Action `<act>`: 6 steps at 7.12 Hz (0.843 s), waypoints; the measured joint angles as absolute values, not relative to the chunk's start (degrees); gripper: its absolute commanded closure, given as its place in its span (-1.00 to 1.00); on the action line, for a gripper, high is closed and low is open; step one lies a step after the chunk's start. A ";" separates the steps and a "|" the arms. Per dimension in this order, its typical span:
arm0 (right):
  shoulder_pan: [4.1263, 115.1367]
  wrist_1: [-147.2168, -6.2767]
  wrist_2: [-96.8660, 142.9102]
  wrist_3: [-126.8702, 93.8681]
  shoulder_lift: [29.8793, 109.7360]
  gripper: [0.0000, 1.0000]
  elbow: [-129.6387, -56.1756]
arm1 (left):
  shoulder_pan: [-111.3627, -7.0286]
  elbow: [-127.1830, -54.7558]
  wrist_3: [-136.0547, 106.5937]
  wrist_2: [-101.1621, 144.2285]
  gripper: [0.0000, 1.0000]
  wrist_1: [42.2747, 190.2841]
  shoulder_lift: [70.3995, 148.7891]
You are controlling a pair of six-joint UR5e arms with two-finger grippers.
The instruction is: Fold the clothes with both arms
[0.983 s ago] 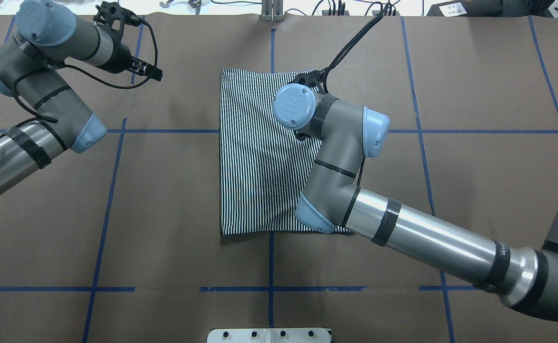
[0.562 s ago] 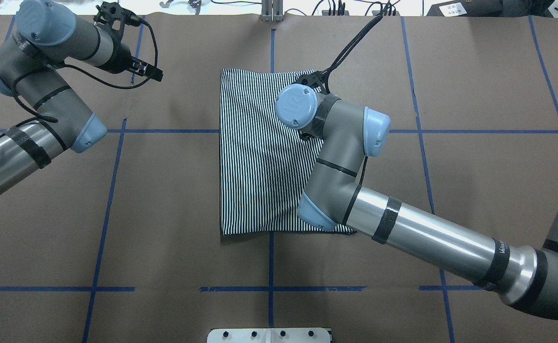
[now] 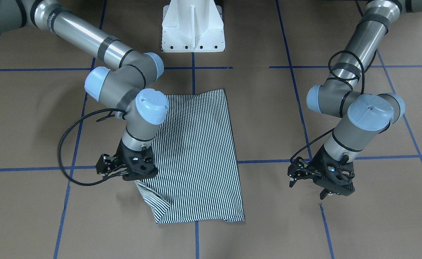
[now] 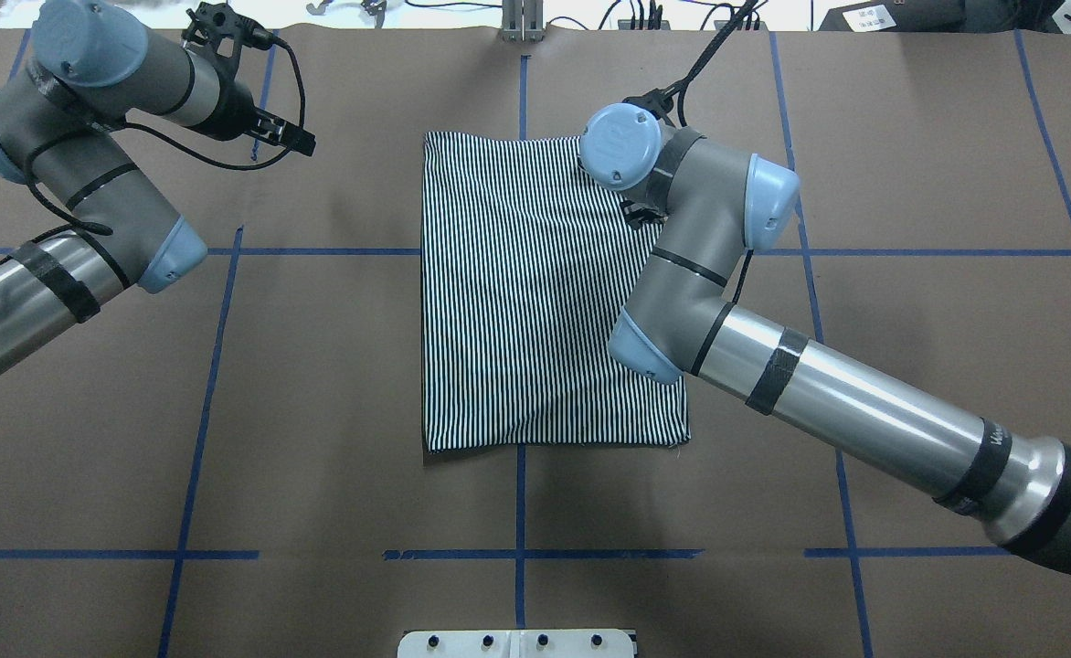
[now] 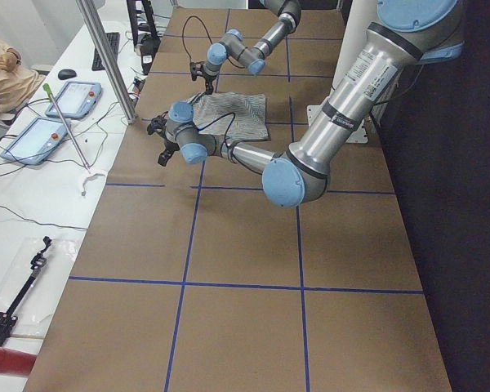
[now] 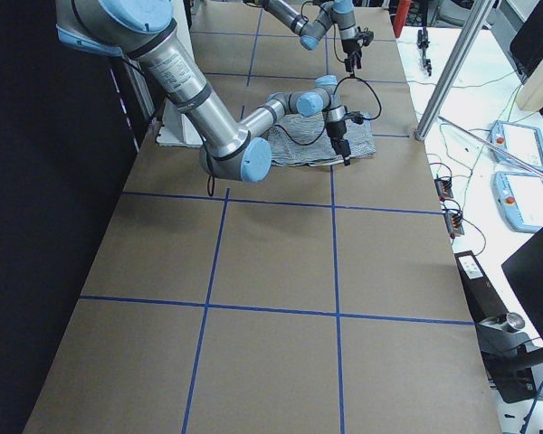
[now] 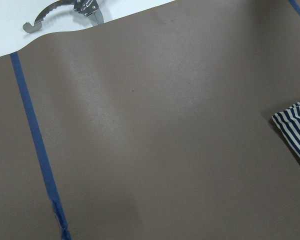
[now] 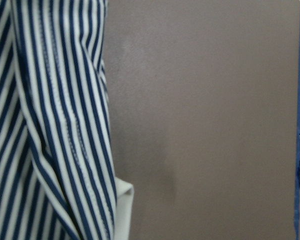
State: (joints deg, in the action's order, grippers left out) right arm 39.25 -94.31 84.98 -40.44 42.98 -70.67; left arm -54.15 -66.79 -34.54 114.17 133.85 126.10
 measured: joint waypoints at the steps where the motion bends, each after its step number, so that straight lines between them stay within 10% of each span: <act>1: 40.80 -93.07 85.54 -38.65 44.83 -1.00 -70.66 | -54.14 -67.00 -34.54 114.17 -1.00 133.86 126.04; 6: 44.34 -85.61 94.32 -41.15 44.47 -1.00 -70.00 | -54.20 -69.00 -34.39 113.97 -1.00 133.85 125.67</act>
